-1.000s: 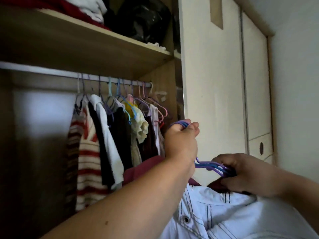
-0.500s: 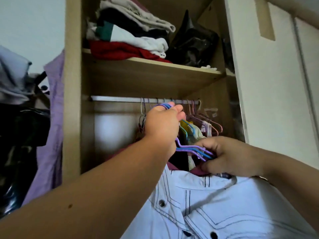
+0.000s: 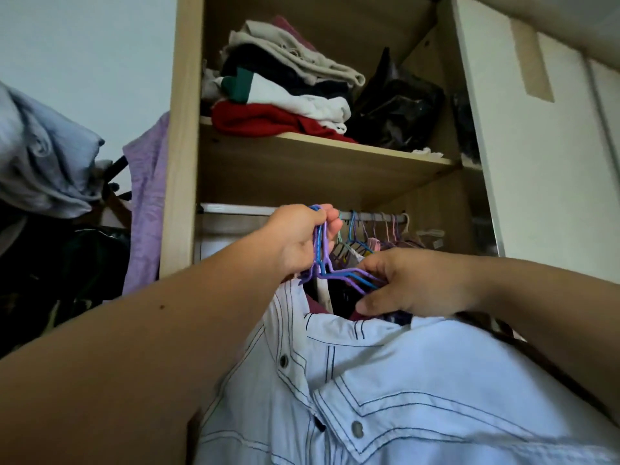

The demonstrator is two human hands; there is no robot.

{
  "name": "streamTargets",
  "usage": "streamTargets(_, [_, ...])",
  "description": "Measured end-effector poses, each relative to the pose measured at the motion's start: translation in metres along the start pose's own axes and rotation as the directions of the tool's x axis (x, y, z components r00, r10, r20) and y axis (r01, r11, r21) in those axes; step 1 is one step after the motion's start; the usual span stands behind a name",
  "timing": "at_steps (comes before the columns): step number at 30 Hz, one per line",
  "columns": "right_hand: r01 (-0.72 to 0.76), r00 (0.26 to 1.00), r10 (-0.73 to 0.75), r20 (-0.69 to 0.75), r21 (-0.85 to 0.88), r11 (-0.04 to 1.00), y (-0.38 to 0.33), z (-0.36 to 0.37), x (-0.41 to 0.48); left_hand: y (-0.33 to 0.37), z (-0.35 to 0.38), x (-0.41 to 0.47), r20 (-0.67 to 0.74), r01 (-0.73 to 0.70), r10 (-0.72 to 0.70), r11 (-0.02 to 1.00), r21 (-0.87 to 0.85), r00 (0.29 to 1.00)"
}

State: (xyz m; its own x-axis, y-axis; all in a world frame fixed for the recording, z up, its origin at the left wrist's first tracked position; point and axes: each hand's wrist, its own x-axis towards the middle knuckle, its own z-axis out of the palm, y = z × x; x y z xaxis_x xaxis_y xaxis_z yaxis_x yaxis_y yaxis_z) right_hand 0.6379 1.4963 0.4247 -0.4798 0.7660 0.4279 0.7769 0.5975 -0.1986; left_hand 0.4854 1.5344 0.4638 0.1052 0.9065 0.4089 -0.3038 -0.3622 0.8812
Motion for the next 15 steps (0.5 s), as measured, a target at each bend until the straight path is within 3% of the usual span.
streamTargets(4, [-0.051, 0.999, 0.051, 0.018, -0.007, 0.999, -0.010, -0.013, 0.004, 0.015, -0.001, 0.015, 0.124, 0.012, -0.026, 0.993, 0.116, 0.992])
streamTargets(6, [-0.070, 0.996, 0.070, -0.050, 0.010, 0.998, -0.013, -0.015, 0.010, 0.022, 0.000, 0.024, 0.150, -0.020, -0.002, 0.990, 0.141, 0.989])
streamTargets(10, [-0.090, 0.962, 0.108, -0.252, 0.081, 0.993, -0.016, -0.013, 0.035, 0.036, 0.001, 0.048, 0.106, -0.117, 0.096, 0.968, 0.220, 0.990])
streamTargets(15, [-0.052, 0.934, 0.145, -0.326, 0.278, 0.959, -0.010, 0.000, 0.077, 0.050, -0.011, 0.075, 0.077, -0.178, 0.160, 0.894, 0.410, 0.984])
